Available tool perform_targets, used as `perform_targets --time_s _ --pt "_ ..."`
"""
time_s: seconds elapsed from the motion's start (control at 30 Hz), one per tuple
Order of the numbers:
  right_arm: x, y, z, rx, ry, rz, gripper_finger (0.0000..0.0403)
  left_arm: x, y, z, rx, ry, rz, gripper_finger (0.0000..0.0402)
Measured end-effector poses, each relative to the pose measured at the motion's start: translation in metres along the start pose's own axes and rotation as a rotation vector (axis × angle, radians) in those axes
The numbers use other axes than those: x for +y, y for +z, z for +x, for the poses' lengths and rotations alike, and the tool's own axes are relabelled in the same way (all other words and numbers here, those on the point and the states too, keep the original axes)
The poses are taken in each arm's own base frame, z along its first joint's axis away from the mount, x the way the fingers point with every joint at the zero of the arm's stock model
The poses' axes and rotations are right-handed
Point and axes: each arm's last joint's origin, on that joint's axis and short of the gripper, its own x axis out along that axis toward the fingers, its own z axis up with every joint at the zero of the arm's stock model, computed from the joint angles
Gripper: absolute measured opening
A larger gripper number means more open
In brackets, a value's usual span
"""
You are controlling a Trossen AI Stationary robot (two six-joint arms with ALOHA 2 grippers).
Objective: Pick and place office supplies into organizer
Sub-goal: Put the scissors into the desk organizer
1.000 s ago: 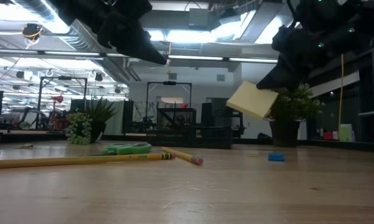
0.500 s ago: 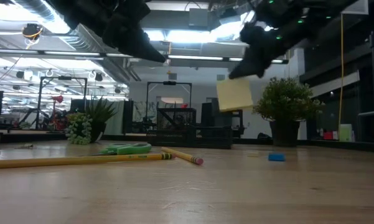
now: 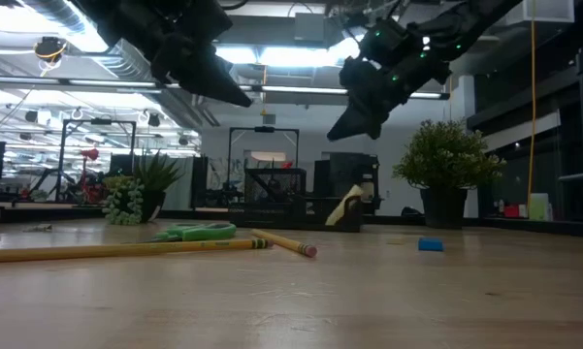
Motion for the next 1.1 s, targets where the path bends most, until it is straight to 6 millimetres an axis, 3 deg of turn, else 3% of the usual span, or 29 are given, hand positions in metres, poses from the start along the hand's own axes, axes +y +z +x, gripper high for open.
perform_targets --time_s 0.33,0.6,0.77,1.1 --pt "0.002 -0.016 -0.005 0.176 0.000 0.077 0.0000 0.000 -0.001 0.000 0.006 -0.003 0.000 0.0002" --pt "0.003 -0.021 0.001 0.206 -0.052 0.046 0.0000 -0.001 0.000 0.000 -0.019 -0.046 -0.007 0.0002" --pt "0.023 -0.017 -0.001 0.206 -0.157 -0.121 0.0000 0.000 0.003 0.000 -0.060 -0.074 -0.034 0.0002" --pt "0.071 -0.022 0.004 0.235 -0.055 -0.191 0.0000 -0.015 0.011 0.000 -0.063 -0.029 -0.038 0.0001"
